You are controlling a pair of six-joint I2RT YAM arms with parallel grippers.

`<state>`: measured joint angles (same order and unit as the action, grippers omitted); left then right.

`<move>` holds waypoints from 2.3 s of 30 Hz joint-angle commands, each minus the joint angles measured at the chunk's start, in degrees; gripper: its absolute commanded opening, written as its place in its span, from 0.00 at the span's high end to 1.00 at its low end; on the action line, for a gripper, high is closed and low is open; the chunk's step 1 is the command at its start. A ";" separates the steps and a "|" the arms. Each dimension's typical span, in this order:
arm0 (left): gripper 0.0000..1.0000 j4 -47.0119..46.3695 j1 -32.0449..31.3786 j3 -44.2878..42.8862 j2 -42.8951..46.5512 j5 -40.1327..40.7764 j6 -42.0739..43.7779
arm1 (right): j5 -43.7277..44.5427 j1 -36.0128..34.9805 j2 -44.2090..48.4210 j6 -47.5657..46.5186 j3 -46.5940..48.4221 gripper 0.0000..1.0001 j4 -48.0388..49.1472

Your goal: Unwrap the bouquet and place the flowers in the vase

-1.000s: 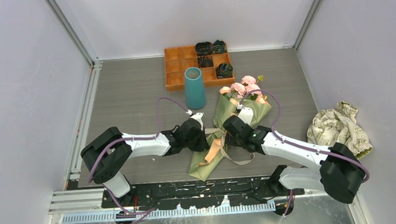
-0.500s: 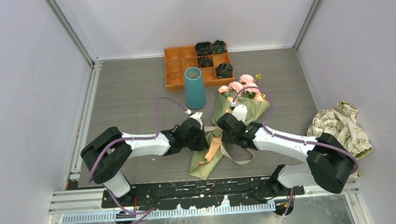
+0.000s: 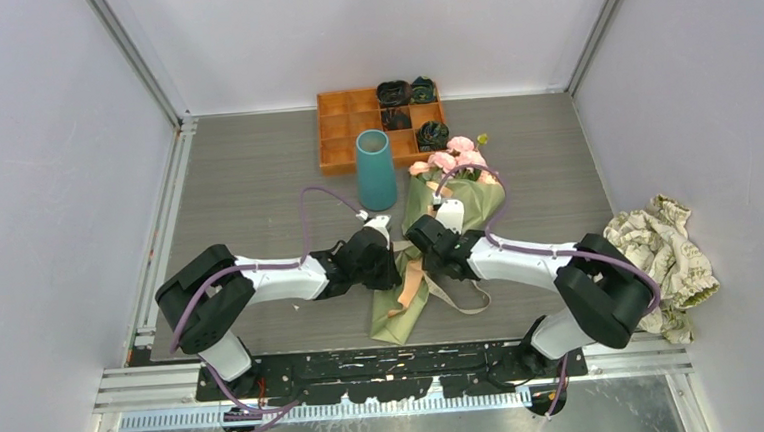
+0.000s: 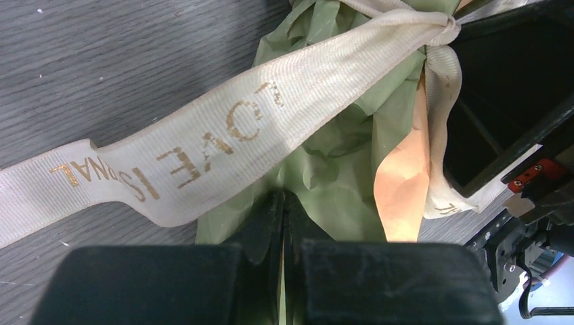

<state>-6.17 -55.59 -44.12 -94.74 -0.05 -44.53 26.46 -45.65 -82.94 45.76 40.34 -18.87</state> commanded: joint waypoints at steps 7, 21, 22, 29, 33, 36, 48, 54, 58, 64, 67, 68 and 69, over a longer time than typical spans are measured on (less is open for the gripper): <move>1.00 0.11 -0.22 -0.55 -0.99 -1.08 0.85 | 11.01 5.31 2.08 -2.69 6.30 0.60 -3.29; 1.00 0.53 -0.22 -1.67 -1.80 -1.81 0.68 | 2.80 8.38 7.77 -4.65 3.18 0.53 -0.86; 1.00 0.55 -0.21 -1.67 -1.87 -1.84 0.71 | 2.35 8.38 7.37 -4.63 3.06 0.52 -0.04; 1.00 0.71 -0.21 -2.53 -2.29 -2.43 0.68 | -0.79 8.36 1.45 -4.95 4.60 0.51 2.72; 1.00 0.99 -0.17 -2.79 -2.04 -2.15 0.98 | -5.15 8.10 -0.30 -3.18 3.29 0.52 6.51; 1.00 1.14 -0.17 -3.34 -2.47 -2.33 1.19 | -6.05 7.95 -1.72 -2.79 3.32 0.54 7.54; 1.00 1.41 -0.21 -4.31 -3.62 -2.93 1.29 | -3.38 8.02 -5.71 -4.71 7.61 0.86 6.39; 1.00 1.62 -0.21 -5.19 -5.18 -3.13 1.16 | 0.44 7.95 -0.81 -5.49 9.27 0.99 -0.06; 1.00 1.69 -0.17 -6.09 -6.45 -3.76 1.03 | 4.50 7.95 4.81 -6.90 10.97 0.99 -5.62; 1.00 2.45 -0.22 -7.14 -6.89 -3.81 1.26 | 8.45 7.94 9.73 -8.84 13.13 0.99 -11.17; 1.00 2.65 -0.22 -7.25 -6.99 -3.67 1.30 | 9.89 7.99 10.86 -9.29 13.88 0.99 -12.80; 1.00 2.66 -0.17 -7.17 -6.99 -3.59 1.29 | 10.43 8.03 11.28 -9.47 14.30 0.99 -13.54; 1.00 2.66 -0.21 -7.08 -6.91 -3.61 1.25 | 10.89 8.02 11.69 -9.79 14.76 0.99 -14.16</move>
<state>-5.39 -55.55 -50.46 -100.92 -4.10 -44.34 30.70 -37.76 -74.26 37.71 51.09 -31.40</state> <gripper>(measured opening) 0.007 0.030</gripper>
